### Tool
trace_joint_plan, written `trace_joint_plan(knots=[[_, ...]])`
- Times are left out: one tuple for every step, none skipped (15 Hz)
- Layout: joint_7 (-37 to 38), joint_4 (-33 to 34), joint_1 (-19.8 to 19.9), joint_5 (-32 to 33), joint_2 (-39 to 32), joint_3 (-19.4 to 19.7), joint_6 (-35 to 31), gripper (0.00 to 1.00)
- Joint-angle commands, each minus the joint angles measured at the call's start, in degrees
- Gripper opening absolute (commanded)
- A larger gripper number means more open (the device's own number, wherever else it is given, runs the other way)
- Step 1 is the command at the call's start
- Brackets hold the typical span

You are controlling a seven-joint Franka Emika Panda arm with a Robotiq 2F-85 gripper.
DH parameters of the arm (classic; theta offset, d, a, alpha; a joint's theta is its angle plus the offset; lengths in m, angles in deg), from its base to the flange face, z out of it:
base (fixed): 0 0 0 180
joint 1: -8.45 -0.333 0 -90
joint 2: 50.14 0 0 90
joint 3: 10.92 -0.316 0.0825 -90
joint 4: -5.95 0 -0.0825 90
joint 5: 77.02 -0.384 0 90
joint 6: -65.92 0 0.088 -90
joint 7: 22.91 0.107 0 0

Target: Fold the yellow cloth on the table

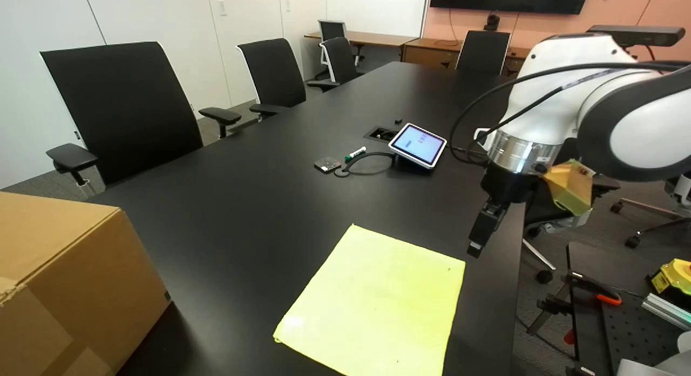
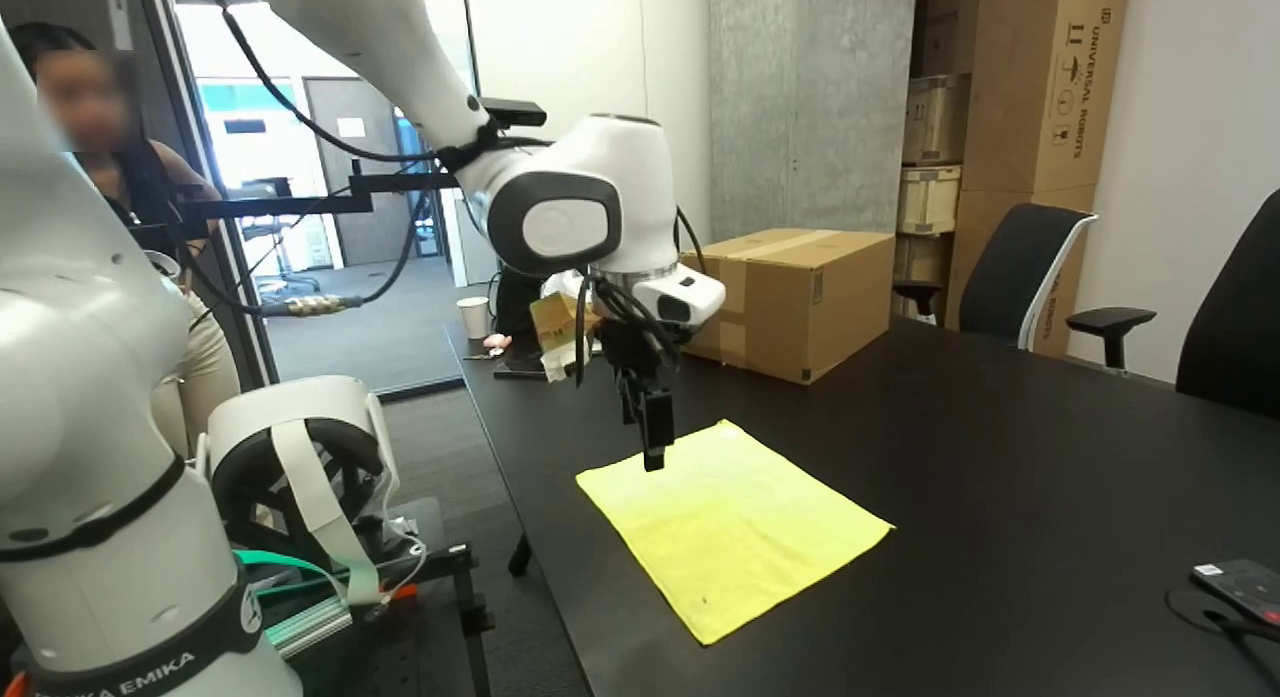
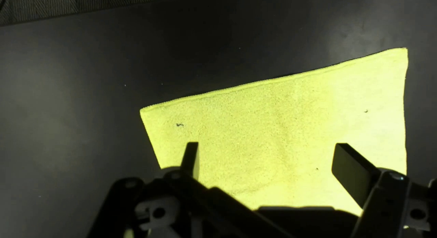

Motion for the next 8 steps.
trace_joint_plan(knots=[[-7.05, 1.22, -0.51, -6.11, -7.98, 1.55, -6.97, 1.0], [-8.45, 1.51, -0.2, -7.48, -9.28, 1.49, -7.74, 1.0], [-10.98, 2.02, 0.06, -9.96, -11.66, 1.29, -9.3, 1.0], [-13.1, 2.39, 0.51, -12.32, -13.29, 0.85, -10.39, 1.0], [-15.36, 2.78, 1.14, -14.76, -14.81, 0.26, -11.3, 1.0], [-17.66, 3.16, 1.86, -17.05, -16.26, -0.47, -12.31, 1.0], [-19.59, 3.63, 2.68, -19.05, -17.9, -1.27, -13.68, 1.0], [-20.89, 4.03, 3.57, -19.96, -19.07, -1.92, -14.54, 1.0]])
